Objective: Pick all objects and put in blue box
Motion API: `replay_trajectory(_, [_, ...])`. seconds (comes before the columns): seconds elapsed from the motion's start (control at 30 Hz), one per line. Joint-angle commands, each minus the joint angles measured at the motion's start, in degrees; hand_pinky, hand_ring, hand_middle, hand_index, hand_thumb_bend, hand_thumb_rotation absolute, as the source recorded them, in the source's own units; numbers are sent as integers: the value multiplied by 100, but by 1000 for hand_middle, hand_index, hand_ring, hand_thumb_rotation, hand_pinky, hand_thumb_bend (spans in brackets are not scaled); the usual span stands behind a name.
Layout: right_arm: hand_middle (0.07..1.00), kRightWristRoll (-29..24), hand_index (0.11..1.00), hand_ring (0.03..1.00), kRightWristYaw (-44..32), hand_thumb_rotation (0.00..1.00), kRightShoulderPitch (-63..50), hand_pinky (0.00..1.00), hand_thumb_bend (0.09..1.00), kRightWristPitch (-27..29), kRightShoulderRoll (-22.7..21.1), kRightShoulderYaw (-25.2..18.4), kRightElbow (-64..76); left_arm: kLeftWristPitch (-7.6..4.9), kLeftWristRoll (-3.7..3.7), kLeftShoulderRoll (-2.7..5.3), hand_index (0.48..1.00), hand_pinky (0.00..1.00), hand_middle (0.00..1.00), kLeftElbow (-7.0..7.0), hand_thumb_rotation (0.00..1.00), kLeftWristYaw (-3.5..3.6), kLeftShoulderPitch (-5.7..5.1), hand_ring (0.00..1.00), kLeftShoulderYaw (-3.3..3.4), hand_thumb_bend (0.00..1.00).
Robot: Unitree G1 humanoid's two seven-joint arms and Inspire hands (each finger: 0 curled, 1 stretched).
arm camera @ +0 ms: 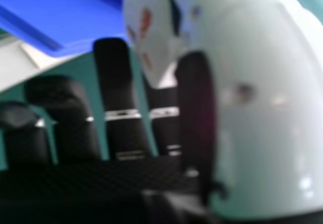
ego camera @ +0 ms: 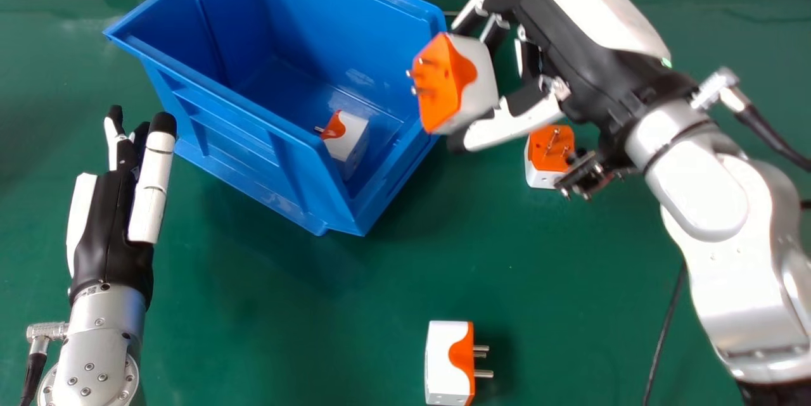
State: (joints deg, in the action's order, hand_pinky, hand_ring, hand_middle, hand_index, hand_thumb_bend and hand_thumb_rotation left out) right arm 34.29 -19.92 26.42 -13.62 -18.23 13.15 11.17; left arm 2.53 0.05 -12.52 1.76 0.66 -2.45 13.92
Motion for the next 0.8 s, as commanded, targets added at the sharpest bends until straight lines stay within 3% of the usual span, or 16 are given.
replay_trajectory(0.0, [444, 130, 487, 90, 167, 0, 709, 41, 514, 8, 168, 143, -311, -56, -28, -19, 1000, 1000, 987, -137, 1000, -4, 37, 1000, 6, 576])
replay_trajectory(0.33, [440, 366, 487, 78, 851, 0, 2442, 27, 513, 57, 1027, 742, -2647, -50, -36, 12, 1000, 1000, 988, -149, 1000, -2, -4, 1000, 3, 580])
replay_trajectory(0.5, [444, 495, 484, 84, 1251, 0, 3371, 31, 514, 149, 1467, 1103, -4245, -56, -2, 22, 1000, 1000, 987, -140, 1000, -23, -14, 1000, -20, 571])
replay_trajectory(0.67, [444, 498, 483, 84, 1552, 0, 4090, 30, 514, 318, 1834, 1307, -5706, -16, 3, 61, 1000, 1000, 987, -298, 1000, -43, -82, 1000, -42, 566])
replay_trajectory(0.77, [437, 486, 481, 85, 1698, 0, 4501, 30, 513, 438, 2039, 1419, -6578, -58, 18, 58, 1000, 1000, 987, -282, 1000, -36, -104, 1000, -54, 564])
